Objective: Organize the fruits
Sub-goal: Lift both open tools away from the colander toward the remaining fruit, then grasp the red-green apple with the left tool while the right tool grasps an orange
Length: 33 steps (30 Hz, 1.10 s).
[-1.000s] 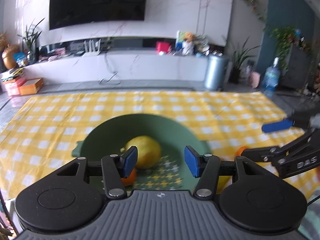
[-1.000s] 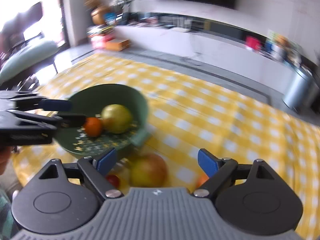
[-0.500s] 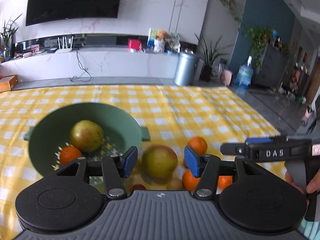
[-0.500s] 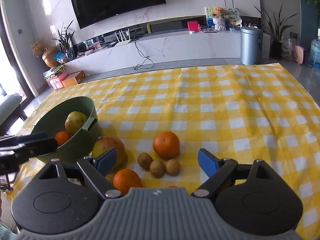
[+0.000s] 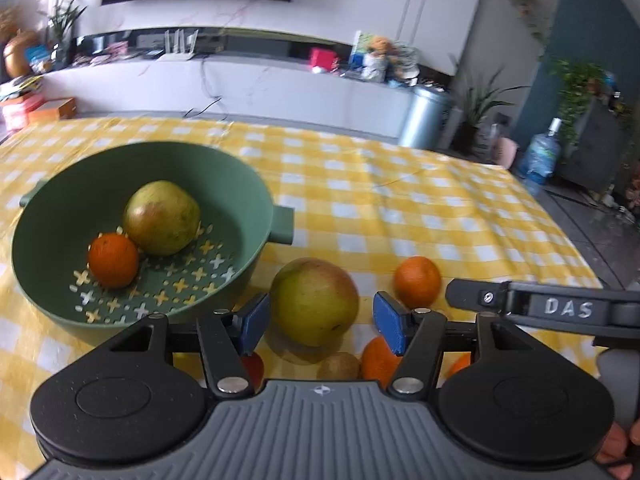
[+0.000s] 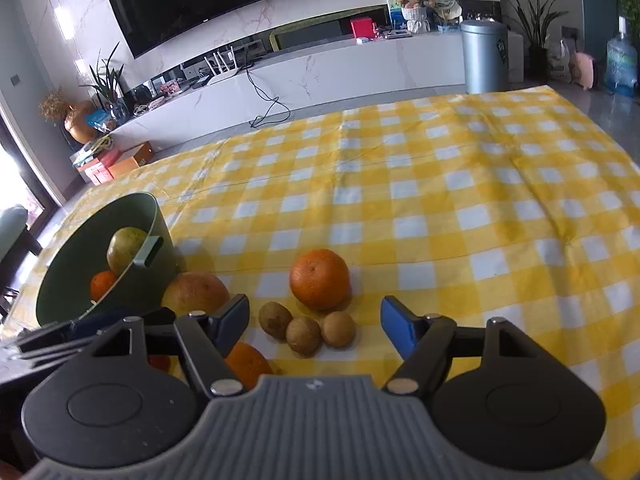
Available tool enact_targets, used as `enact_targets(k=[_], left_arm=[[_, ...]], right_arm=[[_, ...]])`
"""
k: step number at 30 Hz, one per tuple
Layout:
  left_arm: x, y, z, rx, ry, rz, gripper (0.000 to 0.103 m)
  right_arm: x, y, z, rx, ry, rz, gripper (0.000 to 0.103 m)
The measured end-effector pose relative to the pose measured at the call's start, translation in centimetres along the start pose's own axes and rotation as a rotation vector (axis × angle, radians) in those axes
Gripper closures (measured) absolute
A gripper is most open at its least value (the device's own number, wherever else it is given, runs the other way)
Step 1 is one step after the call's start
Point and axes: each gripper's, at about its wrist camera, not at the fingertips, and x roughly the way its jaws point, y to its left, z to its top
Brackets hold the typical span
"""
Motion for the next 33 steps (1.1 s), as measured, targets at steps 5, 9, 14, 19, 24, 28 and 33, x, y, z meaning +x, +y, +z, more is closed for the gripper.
enact_targets(k=[5,9,14,19,24,28,33], left_arm=[[0.9,-0.9,0.2,-0.002,0.01,0.036,0.028],[1.5,-1.2,0.5,-0.022,0.015,0.066,0.026],[2.0,-2.7,0.0,0.077,-0.025,0.085,0.023],[2.7,-4.4,-1.1,0.213,-0.032,0.164,0.023],[3.1,-4.9,-1.2,0.224,-0.026,0.199,0.024],[3.7,-5.6,-1.2,0.259,-0.011,0.25,0.023],[4.0,-6.1,-1.7,0.315,0.004,0.28,0.025]], right_arm=[[1.0,0.4,1.0,0.021,0.0,0.009,0.033],[2.7,0.8,1.9,0.015,0.023,-0.023,0.038],[4.6,0.6,2.4,0.0,0.044,-0.083,0.039],[5.2,0.1,2.2,0.017,0.058,-0.077,0.04],[5.6,-0.1,1.9,0.027,0.064,-0.073,0.04],[6.0,-0.3,1.9,0.035,0.066,-0.063,0.04],[6.6,-0.4,1.9,0.047,0.085,-0.046,0.045]])
